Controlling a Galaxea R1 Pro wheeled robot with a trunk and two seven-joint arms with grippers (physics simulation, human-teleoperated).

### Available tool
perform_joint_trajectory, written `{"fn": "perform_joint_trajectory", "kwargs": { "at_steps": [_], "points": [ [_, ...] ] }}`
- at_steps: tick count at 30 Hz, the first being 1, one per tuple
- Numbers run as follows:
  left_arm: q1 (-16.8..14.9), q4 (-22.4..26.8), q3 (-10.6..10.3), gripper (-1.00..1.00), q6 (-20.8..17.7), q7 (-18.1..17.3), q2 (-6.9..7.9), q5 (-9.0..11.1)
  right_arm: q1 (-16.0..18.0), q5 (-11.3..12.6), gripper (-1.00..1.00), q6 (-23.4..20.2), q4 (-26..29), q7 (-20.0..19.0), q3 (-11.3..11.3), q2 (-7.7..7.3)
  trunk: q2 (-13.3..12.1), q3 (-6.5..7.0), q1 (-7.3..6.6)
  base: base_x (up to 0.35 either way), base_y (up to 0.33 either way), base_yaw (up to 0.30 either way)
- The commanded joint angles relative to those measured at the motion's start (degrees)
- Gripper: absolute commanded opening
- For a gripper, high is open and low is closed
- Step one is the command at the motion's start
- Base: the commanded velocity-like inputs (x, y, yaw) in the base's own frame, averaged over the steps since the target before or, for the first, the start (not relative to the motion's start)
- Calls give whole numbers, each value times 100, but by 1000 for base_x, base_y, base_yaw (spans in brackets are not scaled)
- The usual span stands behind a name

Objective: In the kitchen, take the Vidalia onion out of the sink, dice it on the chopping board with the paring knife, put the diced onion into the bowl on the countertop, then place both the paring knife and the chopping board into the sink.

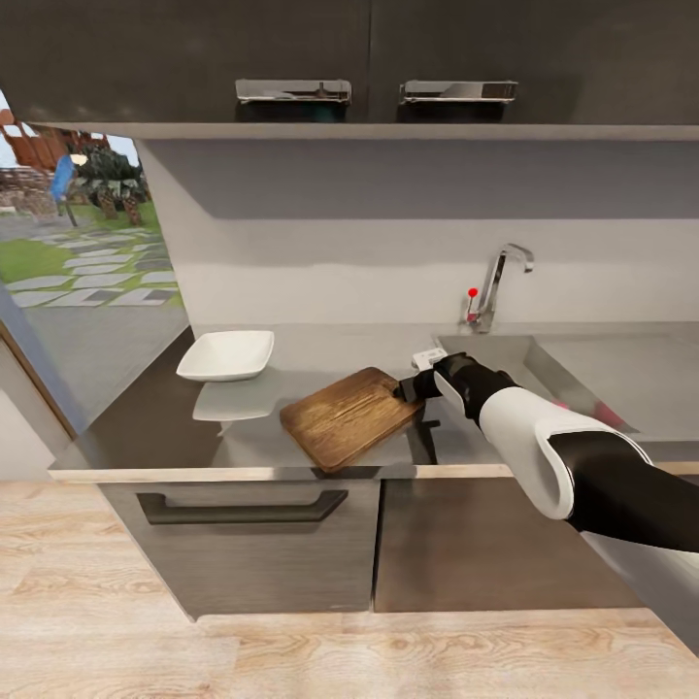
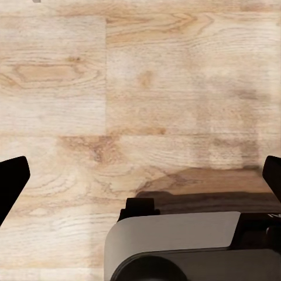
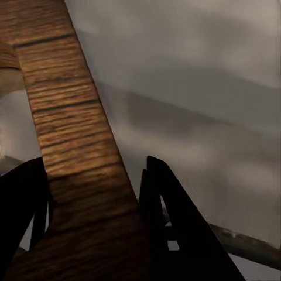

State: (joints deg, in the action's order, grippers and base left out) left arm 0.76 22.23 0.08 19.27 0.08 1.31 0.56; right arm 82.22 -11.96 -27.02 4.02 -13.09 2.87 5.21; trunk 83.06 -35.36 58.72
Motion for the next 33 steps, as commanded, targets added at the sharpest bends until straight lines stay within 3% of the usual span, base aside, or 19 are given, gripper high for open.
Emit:
{"fn": "perform_joint_trajectory", "kwargs": {
  "at_steps": [1, 33],
  "points": [
    [3, 10, 0, 100, 6, 1, 0, 5, -4, -69, -100, -32, 3, -44, 73, -1, 2, -6, 1, 0, 0, 0],
    [3, 10, 0, 100, 6, 1, 0, 10, -4, -71, -100, -32, 3, -44, 72, -9, 2, 241, 1, 0, 0, 0]
  ]
}}
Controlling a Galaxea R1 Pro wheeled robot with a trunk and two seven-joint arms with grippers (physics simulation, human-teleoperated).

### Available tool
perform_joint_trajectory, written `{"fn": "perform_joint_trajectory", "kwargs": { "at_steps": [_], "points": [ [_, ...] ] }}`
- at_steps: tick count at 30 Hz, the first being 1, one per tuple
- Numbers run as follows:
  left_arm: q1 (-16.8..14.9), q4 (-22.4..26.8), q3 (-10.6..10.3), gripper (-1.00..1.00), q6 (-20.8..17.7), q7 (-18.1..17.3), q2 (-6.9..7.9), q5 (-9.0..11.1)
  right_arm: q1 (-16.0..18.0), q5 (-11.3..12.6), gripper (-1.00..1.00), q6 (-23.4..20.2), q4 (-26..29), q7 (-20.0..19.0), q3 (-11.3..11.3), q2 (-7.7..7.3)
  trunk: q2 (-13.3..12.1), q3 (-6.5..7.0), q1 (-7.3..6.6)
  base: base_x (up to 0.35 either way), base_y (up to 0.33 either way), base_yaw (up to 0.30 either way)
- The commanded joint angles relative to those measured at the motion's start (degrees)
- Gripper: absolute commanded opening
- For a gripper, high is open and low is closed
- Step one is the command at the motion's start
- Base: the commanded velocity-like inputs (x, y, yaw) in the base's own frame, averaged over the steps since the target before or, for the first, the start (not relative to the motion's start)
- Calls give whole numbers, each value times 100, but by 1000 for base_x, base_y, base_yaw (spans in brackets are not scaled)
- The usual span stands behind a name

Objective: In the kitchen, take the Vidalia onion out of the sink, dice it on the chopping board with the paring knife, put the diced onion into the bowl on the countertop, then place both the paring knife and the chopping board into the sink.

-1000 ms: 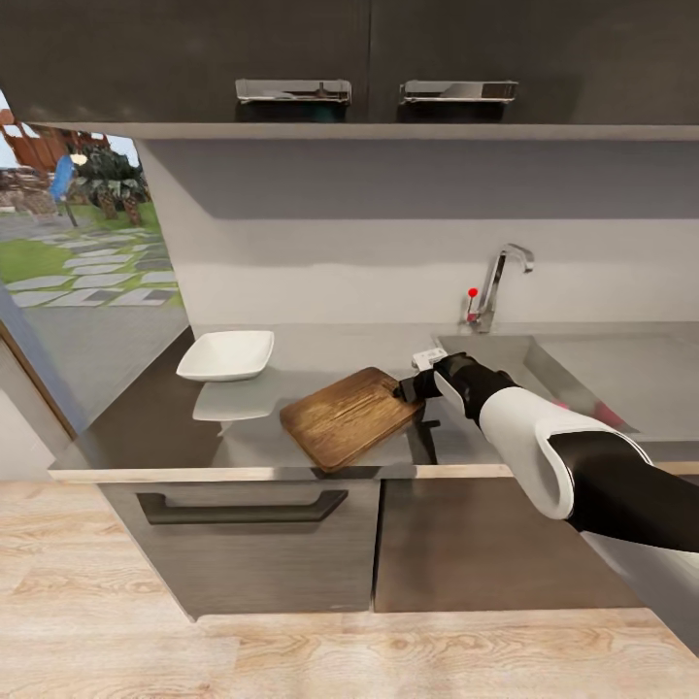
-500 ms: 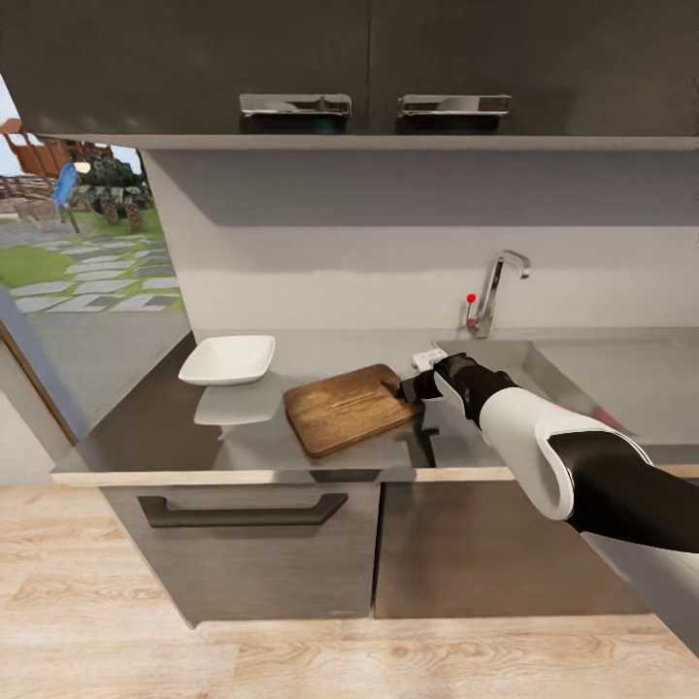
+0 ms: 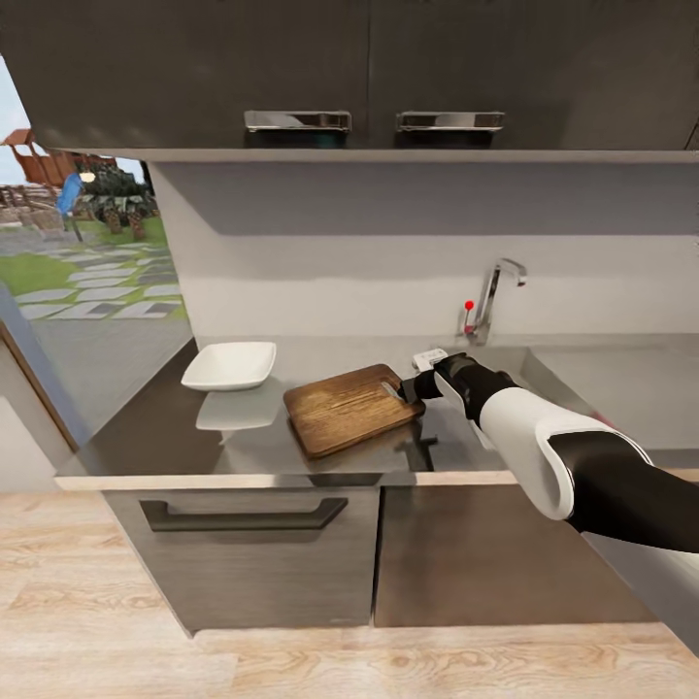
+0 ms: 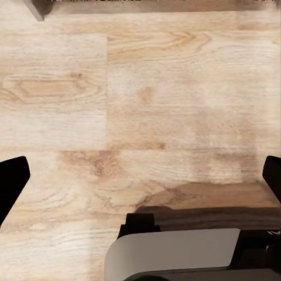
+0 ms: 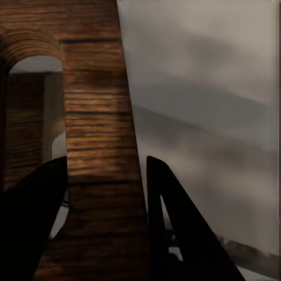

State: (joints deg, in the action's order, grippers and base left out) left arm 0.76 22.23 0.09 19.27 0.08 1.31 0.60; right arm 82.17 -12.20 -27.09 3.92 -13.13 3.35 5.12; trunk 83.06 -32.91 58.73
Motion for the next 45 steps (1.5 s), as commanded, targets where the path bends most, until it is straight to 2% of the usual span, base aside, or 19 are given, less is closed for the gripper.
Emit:
{"fn": "perform_joint_trajectory", "kwargs": {
  "at_steps": [1, 8, 12, 16, 17, 19, 24, 27, 34, 40, 42, 43, 45],
  "points": [
    [3, 9, 0, 100, 6, 1, 0, 7, 1, -48, -100, -25, 12, -41, 25, -1, 2, 5, 0, 0, 0, 0],
    [3, 9, 0, 100, 6, 1, 0, 9, 1, -54, -100, -25, 14, -14, 8, -11, 2, 42, 0, 0, 0, 0],
    [3, 9, 0, 100, 6, 1, 0, 10, 1, -50, -100, -38, 25, 38, 1, -108, 2, 44, 0, 0, 0, 0],
    [3, 9, 0, 100, 6, 1, 0, 8, 1, -13, -100, -49, 35, 306, -13, -172, 2, 44, 0, 0, 0, 0],
    [3, 9, 0, 100, 6, 1, 0, 7, 1, 80, -100, -50, 37, 494, -16, -180, 2, 44, 0, 0, 0, 0],
    [3, 9, 0, 100, 6, 1, 0, 6, 1, 466, -100, -65, 38, 859, -18, -185, 2, 44, 0, 0, 0, 0],
    [3, 9, 0, 100, 6, 1, 0, 8, 1, 975, -100, -89, 38, 1099, -12, -187, 2, 44, 0, 0, 0, 0],
    [3, 9, 0, 100, 6, 1, 0, 9, 1, 1080, -100, -93, 39, 1167, -16, -187, 2, 44, 0, 0, 0, 0],
    [3, 9, 0, 100, 6, 1, 0, 10, 1, 1131, -100, -95, 32, 1238, -18, -187, 2, 44, 0, 0, 13, 0],
    [3, 9, 0, 100, 6, 1, 0, 10, 1, 1210, -100, -95, 29, 1591, -18, -194, 2, 44, 0, 0, 151, 0],
    [3, 9, 0, 100, 6, 1, 0, 10, 1, 1423, -100, -97, 25, 1680, -20, -197, 2, 44, 0, 0, 171, 0],
    [3, 9, 0, 100, 6, 1, 0, 10, 1, 1683, -100, -101, 23, 1751, -19, -212, 2, 44, 0, 0, 158, 0],
    [3, 9, 0, 100, 6, 1, 0, 10, 1, 1824, -100, -102, 22, 1840, -19, -230, 2, 44, 0, 0, 107, 0]
  ]
}}
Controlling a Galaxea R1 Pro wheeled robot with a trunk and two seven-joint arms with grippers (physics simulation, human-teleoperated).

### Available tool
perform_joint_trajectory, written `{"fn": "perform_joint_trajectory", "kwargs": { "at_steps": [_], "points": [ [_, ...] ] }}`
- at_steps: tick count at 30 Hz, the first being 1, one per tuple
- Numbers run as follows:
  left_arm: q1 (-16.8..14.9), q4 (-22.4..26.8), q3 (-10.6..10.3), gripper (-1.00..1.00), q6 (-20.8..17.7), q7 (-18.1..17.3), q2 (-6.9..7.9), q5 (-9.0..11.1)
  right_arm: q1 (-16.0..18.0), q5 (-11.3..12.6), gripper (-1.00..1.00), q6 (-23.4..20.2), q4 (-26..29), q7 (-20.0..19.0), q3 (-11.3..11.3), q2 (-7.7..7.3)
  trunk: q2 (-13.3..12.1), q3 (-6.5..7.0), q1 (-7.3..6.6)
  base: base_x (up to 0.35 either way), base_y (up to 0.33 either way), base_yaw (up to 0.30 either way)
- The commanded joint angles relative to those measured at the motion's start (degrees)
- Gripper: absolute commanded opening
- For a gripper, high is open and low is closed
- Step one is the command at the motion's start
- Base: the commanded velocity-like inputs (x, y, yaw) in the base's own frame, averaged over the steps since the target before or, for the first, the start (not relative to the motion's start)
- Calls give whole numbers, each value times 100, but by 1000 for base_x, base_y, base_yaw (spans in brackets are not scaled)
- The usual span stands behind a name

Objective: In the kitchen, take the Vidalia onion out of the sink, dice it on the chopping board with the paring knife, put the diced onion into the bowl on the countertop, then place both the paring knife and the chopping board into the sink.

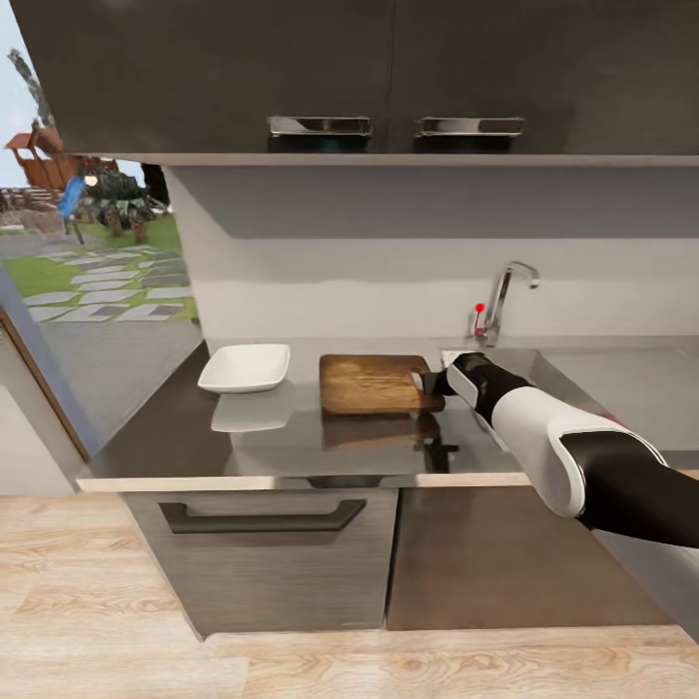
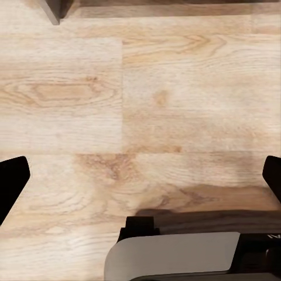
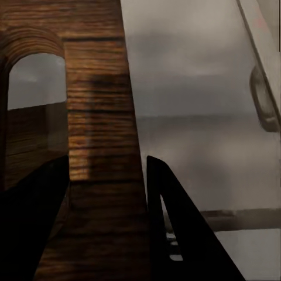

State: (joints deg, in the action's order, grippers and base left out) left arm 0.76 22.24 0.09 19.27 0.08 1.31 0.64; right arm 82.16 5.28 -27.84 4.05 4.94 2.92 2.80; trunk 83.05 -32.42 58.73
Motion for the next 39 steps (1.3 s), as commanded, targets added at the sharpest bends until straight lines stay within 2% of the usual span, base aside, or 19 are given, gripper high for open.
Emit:
{"fn": "perform_joint_trajectory", "kwargs": {
  "at_steps": [1, 5, 13, 39],
  "points": [
    [3, 8, 0, 100, 7, 1, 0, 6, 2, 132, -100, -28, 8, 106, 24, -8, 3, -5, 0, 0, 61, 0],
    [3, 8, 0, 100, 7, 1, 0, 6, 2, 223, -100, -28, 8, 292, 24, -59, 3, -5, 0, 0, 22, 0],
    [3, -7, 0, 100, 2, 1, -4, 6, 2, 237, -100, -29, -4, 328, 24, -173, 3, -5, 0, 0, 2, 0],
    [3, -36, 0, 100, -2, 1, -8, 4, 2, 237, -100, -29, -156, 341, 33, -174, 3, -42, 0, 1, 0, 0]
  ]
}}
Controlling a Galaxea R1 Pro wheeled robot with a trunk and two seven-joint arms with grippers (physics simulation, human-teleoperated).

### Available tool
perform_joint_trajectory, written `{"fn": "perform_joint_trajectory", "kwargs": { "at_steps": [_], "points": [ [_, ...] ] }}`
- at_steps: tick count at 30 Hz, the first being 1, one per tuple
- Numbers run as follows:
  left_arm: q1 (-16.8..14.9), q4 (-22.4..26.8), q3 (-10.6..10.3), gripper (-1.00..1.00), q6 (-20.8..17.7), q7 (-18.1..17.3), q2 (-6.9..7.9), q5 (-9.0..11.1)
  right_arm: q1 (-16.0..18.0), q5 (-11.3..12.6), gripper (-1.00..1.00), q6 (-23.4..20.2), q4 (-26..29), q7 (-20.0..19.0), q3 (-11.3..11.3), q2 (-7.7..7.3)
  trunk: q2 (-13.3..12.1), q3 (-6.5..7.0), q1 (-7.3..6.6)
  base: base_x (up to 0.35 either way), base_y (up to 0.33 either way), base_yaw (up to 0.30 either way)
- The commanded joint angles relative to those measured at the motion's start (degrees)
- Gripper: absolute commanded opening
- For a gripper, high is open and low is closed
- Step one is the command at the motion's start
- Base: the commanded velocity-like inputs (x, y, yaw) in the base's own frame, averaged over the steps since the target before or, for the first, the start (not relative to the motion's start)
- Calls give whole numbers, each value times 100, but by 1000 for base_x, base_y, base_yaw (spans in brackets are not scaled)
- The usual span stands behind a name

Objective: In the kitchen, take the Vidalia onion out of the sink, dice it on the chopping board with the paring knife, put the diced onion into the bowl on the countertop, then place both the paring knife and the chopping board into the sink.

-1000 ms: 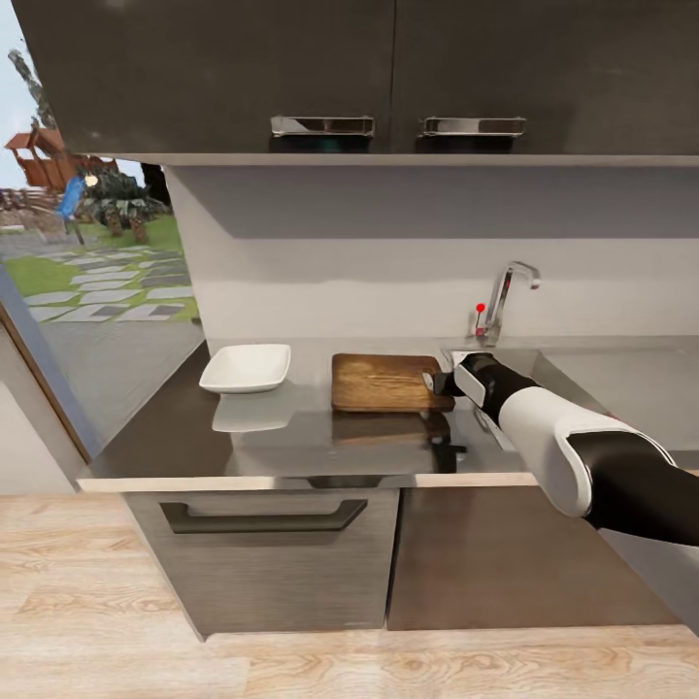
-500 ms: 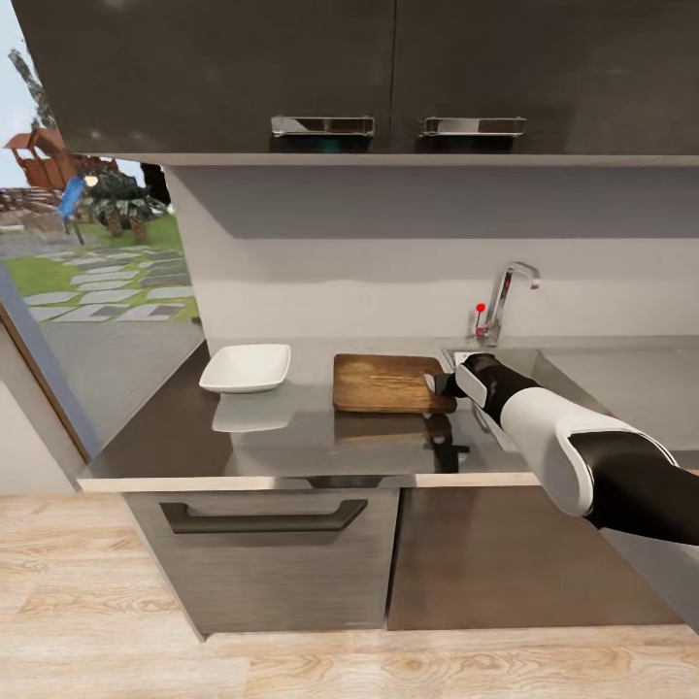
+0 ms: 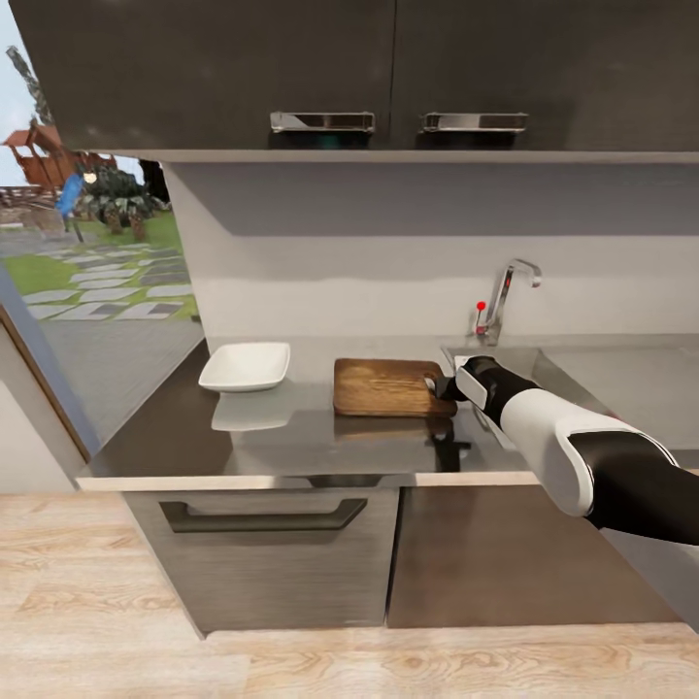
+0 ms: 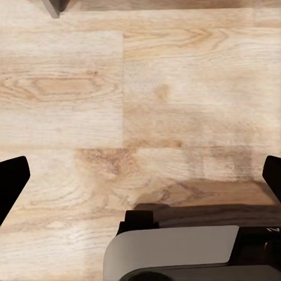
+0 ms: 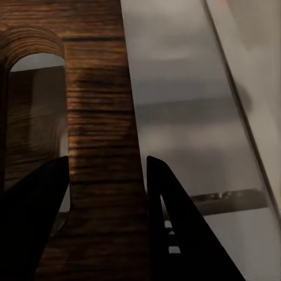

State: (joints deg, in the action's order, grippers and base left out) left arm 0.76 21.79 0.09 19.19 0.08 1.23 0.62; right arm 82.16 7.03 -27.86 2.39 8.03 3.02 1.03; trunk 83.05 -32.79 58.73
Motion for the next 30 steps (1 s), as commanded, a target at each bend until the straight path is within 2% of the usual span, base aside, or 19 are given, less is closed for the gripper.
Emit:
{"fn": "perform_joint_trajectory", "kwargs": {
  "at_steps": [1, 13, 30],
  "points": [
    [3, 9, 0, 100, 6, 1, 0, 7, 2, 62, -100, -27, 10, 32, 23, 2, 3, -10, 0, 48, -13, 0],
    [3, 9, 0, 100, 10, 1, 0, 6, 2, 62, -100, -27, -53, 32, 32, 2, 3, -80, 0, 27, -14, 0],
    [3, 9, 0, 100, 15, 1, 0, 0, 2, 63, -100, -27, -45, 32, 32, 19, 3, -87, 0, 0, 0, 0]
  ]
}}
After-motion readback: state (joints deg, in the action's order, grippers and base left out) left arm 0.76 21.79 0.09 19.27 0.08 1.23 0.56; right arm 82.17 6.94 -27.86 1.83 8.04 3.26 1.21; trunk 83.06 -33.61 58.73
